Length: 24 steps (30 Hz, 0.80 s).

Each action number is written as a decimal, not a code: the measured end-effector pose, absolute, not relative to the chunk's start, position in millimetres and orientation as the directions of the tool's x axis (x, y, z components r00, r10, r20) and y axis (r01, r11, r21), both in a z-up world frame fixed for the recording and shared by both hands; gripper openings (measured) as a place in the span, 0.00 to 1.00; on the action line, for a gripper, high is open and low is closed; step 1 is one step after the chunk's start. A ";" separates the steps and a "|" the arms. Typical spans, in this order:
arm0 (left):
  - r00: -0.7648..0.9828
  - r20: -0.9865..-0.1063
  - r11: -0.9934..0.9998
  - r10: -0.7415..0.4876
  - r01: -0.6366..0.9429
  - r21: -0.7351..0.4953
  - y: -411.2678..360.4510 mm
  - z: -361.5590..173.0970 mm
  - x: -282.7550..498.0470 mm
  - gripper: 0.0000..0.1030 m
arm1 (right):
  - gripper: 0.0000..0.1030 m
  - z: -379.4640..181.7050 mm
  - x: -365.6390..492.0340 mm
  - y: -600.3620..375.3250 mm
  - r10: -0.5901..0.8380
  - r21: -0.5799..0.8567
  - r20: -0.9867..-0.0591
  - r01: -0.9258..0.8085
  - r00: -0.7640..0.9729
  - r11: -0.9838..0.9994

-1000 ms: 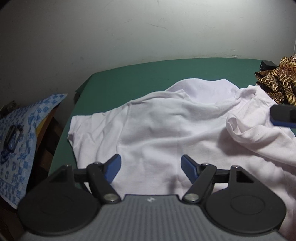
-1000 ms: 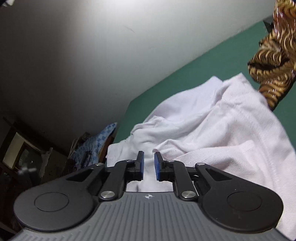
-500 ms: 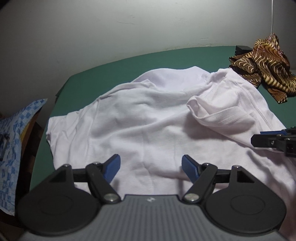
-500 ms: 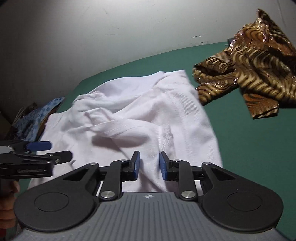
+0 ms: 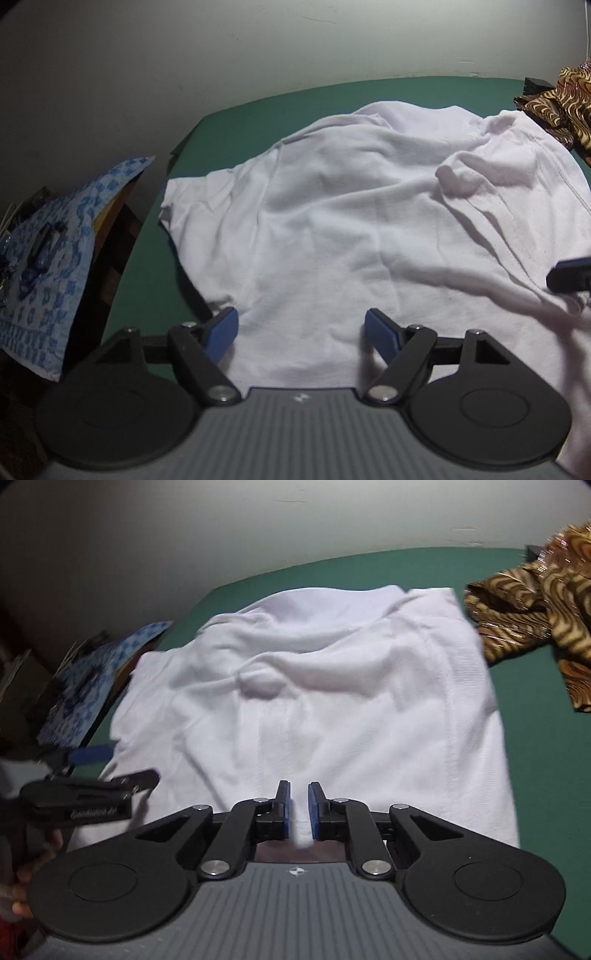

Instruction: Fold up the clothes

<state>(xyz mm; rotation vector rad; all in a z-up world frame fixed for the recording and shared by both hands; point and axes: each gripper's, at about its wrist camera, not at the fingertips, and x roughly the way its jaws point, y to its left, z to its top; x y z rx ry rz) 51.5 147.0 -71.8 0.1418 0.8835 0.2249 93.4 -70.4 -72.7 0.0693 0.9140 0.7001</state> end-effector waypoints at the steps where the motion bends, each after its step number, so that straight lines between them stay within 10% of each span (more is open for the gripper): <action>1: 0.620 -0.742 0.966 0.256 -0.141 0.215 149.2 -70.2 49.1 0.76 | 0.13 -69.4 81.5 -65.6 0.606 0.330 -0.696 -0.577 0.387 0.747; 24: 0.565 -0.749 0.916 0.346 -0.375 0.140 224.2 -79.3 -35.4 0.79 | 0.16 -29.6 135.1 83.0 0.565 0.120 -0.677 -0.687 0.471 0.716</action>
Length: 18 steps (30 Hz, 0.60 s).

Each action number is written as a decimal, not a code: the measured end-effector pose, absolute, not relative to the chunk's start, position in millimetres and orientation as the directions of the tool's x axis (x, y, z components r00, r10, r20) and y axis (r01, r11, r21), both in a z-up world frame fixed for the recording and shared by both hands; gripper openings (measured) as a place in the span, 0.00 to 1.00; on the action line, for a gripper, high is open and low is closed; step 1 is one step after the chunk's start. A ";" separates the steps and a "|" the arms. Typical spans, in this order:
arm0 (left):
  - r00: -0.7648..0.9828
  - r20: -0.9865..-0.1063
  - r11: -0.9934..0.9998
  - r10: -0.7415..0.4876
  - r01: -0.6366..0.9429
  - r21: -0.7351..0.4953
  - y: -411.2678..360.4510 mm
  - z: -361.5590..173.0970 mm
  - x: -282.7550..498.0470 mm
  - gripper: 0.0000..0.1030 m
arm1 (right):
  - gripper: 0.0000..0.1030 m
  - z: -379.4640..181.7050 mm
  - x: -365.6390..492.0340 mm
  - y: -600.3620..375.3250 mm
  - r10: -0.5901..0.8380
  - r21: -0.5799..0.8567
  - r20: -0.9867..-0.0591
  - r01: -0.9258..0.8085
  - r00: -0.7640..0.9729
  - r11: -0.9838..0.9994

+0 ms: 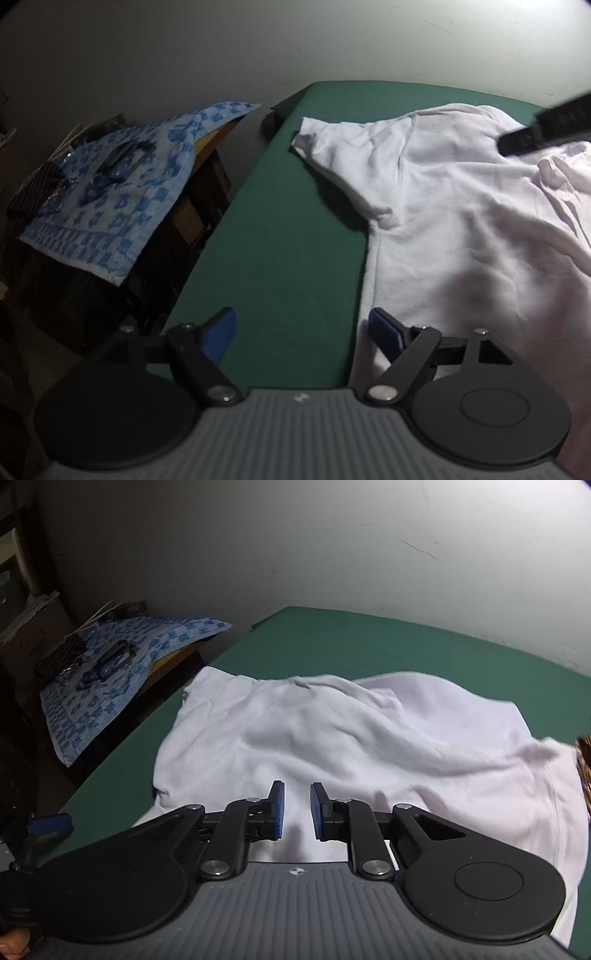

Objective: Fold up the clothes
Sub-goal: 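Grasp the shirt sleeve edge with the right gripper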

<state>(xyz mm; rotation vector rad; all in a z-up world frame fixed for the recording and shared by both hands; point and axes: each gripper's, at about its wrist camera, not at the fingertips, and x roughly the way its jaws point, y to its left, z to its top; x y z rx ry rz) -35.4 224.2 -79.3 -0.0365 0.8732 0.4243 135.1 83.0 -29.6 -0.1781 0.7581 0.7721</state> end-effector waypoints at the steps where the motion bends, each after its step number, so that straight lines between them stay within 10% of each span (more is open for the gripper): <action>1: 0.567 -0.753 0.918 0.334 -0.376 0.125 224.9 -79.6 -38.4 0.79 | 0.17 -26.6 135.5 104.0 0.582 0.095 -0.669 -0.723 0.462 0.684; 11: 0.575 -0.730 0.915 0.370 -0.360 0.180 221.3 -69.9 -53.9 0.79 | 0.18 -74.0 137.1 284.4 0.467 -0.186 -0.708 -0.778 0.530 0.600; 13: 0.584 -0.712 0.913 0.389 -0.348 0.214 226.7 -64.8 -52.1 0.74 | 0.01 -74.7 144.8 285.0 0.443 -0.203 -0.705 -0.756 0.554 0.622; 18: 0.642 -0.680 0.928 0.354 -0.333 0.169 266.0 -45.3 -31.5 0.54 | 0.01 -49.8 194.0 205.1 0.708 0.410 -0.626 -0.634 0.328 0.656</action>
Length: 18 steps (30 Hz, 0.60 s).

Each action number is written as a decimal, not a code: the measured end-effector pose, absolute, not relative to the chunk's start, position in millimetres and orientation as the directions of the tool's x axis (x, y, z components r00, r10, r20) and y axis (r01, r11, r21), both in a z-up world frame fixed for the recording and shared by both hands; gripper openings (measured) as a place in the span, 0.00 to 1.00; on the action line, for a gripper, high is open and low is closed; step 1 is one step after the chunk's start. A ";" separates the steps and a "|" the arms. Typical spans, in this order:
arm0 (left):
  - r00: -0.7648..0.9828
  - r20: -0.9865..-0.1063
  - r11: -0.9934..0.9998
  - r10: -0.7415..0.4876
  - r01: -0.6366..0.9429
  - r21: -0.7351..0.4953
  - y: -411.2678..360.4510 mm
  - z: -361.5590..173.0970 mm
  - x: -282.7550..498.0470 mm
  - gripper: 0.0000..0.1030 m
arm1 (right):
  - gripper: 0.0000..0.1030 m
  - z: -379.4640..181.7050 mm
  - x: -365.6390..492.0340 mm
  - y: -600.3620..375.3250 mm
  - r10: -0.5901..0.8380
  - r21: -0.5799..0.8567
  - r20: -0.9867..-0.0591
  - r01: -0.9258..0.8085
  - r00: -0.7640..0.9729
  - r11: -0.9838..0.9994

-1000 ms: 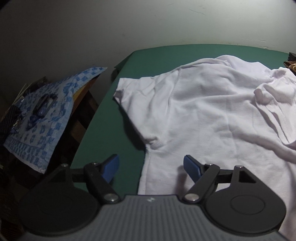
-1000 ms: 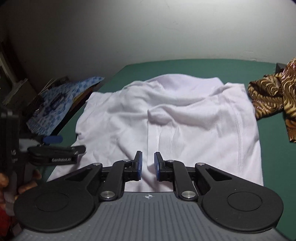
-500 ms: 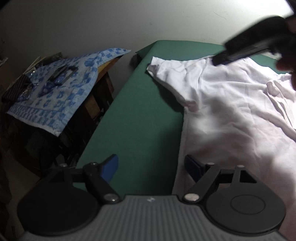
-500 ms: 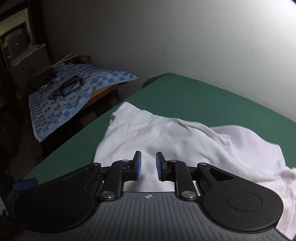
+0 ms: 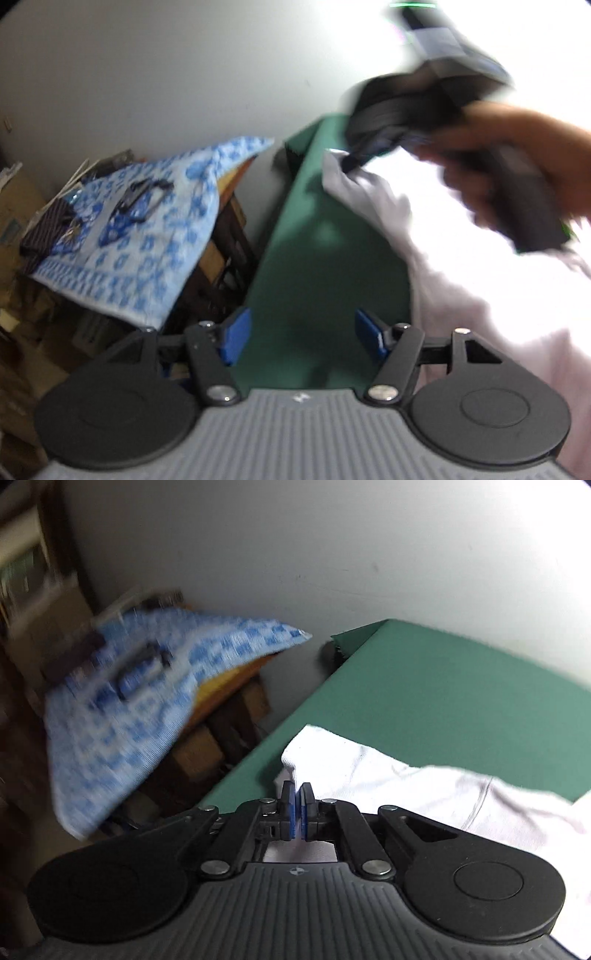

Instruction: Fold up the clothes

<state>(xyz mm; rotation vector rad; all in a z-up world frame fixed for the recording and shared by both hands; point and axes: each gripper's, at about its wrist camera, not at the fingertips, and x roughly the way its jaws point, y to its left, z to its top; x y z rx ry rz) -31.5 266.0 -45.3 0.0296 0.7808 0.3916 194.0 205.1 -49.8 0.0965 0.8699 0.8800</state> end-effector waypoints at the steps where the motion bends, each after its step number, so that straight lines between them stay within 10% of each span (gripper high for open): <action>1: 0.645 -0.682 0.930 0.344 -0.332 0.154 273.3 -43.3 -22.4 0.45 | 0.01 -47.0 199.9 189.2 0.716 0.444 -0.609 -0.601 0.341 0.665; 3: 0.639 -0.702 0.939 0.314 -0.319 0.130 284.8 -44.8 4.7 0.00 | 0.01 -41.4 207.2 162.1 0.686 0.433 -0.602 -0.554 0.410 0.711; 13: 0.607 -0.772 0.974 0.189 -0.218 0.068 273.7 -70.9 98.5 0.13 | 0.02 -57.3 218.9 109.7 0.606 0.347 -0.656 -0.533 0.450 0.772; 18: 0.605 -0.776 0.974 0.179 -0.222 0.052 273.8 -73.1 98.4 0.02 | 0.08 -51.0 207.5 105.0 0.677 0.388 -0.594 -0.583 0.434 0.714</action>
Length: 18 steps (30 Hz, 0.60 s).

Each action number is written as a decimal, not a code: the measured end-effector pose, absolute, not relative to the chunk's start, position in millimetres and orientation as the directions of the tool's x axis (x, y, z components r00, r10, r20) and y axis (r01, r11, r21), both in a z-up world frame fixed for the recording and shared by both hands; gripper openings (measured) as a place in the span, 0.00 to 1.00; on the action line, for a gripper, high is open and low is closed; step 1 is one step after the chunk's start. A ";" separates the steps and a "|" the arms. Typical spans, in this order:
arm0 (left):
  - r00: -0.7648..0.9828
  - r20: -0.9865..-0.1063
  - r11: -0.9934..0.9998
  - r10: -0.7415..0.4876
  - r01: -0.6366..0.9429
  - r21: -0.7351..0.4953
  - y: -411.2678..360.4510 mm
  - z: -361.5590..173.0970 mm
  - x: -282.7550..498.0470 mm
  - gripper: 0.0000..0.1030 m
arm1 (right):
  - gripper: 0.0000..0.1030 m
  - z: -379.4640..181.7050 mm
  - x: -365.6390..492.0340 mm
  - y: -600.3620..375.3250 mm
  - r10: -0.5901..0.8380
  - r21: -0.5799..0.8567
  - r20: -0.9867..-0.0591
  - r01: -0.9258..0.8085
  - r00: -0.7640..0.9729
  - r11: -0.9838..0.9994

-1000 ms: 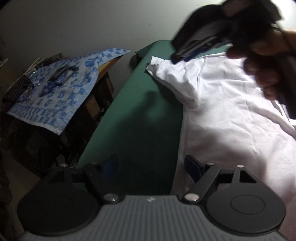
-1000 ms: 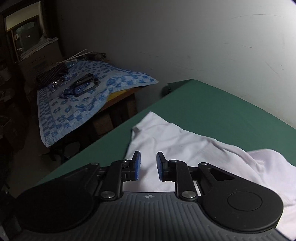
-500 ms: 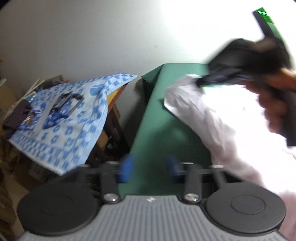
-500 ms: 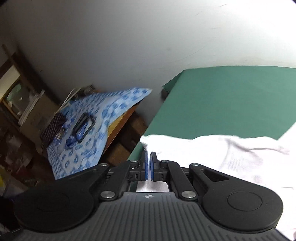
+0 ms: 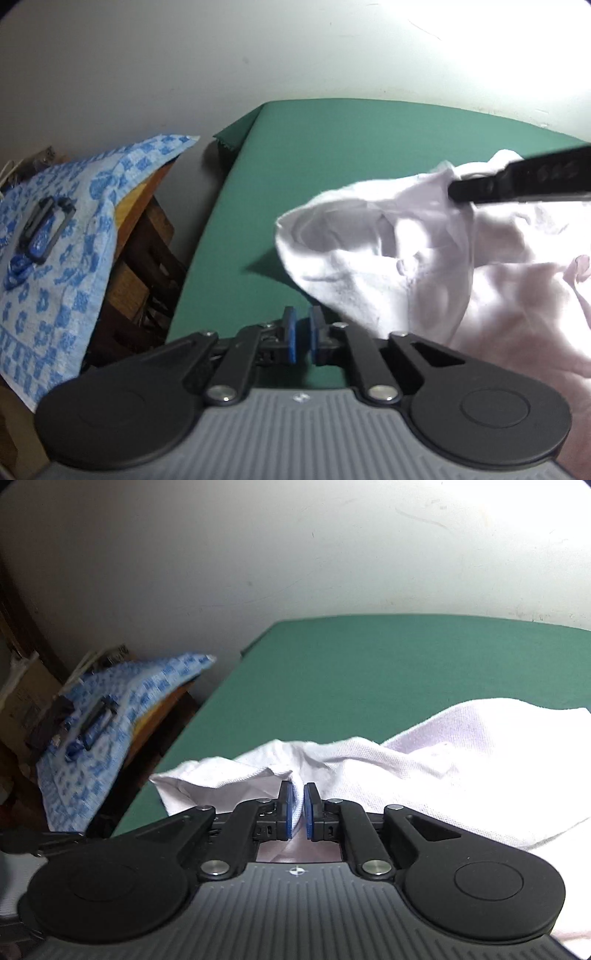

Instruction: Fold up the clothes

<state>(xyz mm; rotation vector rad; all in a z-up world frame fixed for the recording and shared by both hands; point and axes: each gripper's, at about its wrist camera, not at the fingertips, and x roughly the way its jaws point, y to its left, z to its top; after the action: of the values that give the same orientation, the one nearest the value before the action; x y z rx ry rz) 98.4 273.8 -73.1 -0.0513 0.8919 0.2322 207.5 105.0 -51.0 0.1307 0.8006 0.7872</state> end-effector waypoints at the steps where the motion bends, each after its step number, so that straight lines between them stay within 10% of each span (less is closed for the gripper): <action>1: 0.611 -0.774 0.973 0.165 -0.227 0.029 277.3 -71.8 93.6 0.02 | 0.10 -44.9 202.4 102.5 0.720 0.413 -0.551 -0.612 0.422 0.675; 7: 0.606 -0.774 0.954 0.184 -0.299 -0.007 300.7 -66.8 73.1 0.02 | 0.19 -45.4 189.5 139.9 0.832 0.465 -0.538 -0.775 0.137 0.427; 14: 0.607 -0.764 0.946 0.218 -0.324 0.012 307.1 -60.6 49.7 0.07 | 0.19 -72.9 180.2 175.7 0.628 -0.020 -0.675 -0.861 0.387 0.509; 18: 0.622 -0.762 0.952 0.183 -0.307 -0.022 304.5 -58.4 41.5 0.09 | 0.19 -76.3 199.4 149.4 0.624 0.065 -0.654 -0.790 0.428 0.610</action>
<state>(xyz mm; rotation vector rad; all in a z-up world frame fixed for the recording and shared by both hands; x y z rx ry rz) 41.5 304.5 -58.4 -0.1553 0.8553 0.2827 199.4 149.4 -76.3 -0.2680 0.6925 0.8954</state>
